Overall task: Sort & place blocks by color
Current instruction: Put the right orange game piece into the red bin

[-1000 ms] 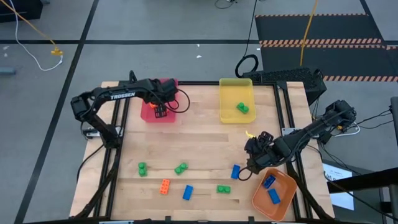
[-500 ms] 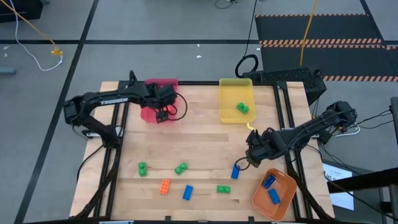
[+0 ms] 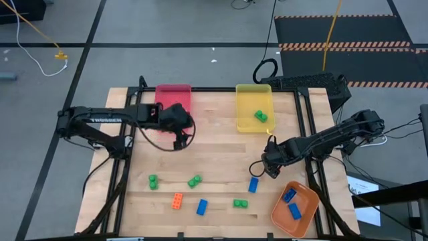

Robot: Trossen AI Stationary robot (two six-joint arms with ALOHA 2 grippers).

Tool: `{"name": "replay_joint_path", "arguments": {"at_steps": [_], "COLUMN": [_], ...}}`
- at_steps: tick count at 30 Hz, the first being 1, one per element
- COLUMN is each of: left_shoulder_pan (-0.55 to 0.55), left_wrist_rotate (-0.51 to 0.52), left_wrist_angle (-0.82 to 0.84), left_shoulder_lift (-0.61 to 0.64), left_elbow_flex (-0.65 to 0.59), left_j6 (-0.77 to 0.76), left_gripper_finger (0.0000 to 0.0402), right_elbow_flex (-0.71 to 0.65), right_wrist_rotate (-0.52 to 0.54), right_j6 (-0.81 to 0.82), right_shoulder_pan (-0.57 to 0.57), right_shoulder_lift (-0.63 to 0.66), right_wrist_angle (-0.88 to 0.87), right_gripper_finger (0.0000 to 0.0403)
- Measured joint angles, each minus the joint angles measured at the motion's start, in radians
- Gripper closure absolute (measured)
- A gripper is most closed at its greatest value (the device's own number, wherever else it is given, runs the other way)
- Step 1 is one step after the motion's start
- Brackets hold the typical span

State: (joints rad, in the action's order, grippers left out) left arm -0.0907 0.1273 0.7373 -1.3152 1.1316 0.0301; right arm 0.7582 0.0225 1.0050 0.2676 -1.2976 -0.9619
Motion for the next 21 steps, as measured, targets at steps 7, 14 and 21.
{"name": "replay_joint_path", "arguments": {"at_steps": [7, 14, 21], "left_shoulder_pan": [0.076, 0.102, 0.121], "left_wrist_rotate": [0.004, 0.004, 0.005], "left_wrist_angle": [-0.201, -0.324, -0.45], "left_shoulder_lift": [-0.009, -0.008, -0.008], "left_elbow_flex": [-0.086, -0.188, -0.259], "left_j6": [-0.04, -0.092, -0.109], "left_gripper_finger": [0.0139, 0.0143, 0.0149], "right_elbow_flex": [-0.062, -0.111, -0.129], "right_wrist_rotate": [-0.029, -0.081, -0.078], "right_j6": [0.003, -0.001, -0.095], "right_shoulder_pan": [0.0, 0.002, 0.002], "right_shoulder_lift": [0.0, 0.0, 0.0], "right_wrist_angle": [0.075, 0.16, 0.21], "right_gripper_finger": [0.0104, 0.0158, 0.026]}}
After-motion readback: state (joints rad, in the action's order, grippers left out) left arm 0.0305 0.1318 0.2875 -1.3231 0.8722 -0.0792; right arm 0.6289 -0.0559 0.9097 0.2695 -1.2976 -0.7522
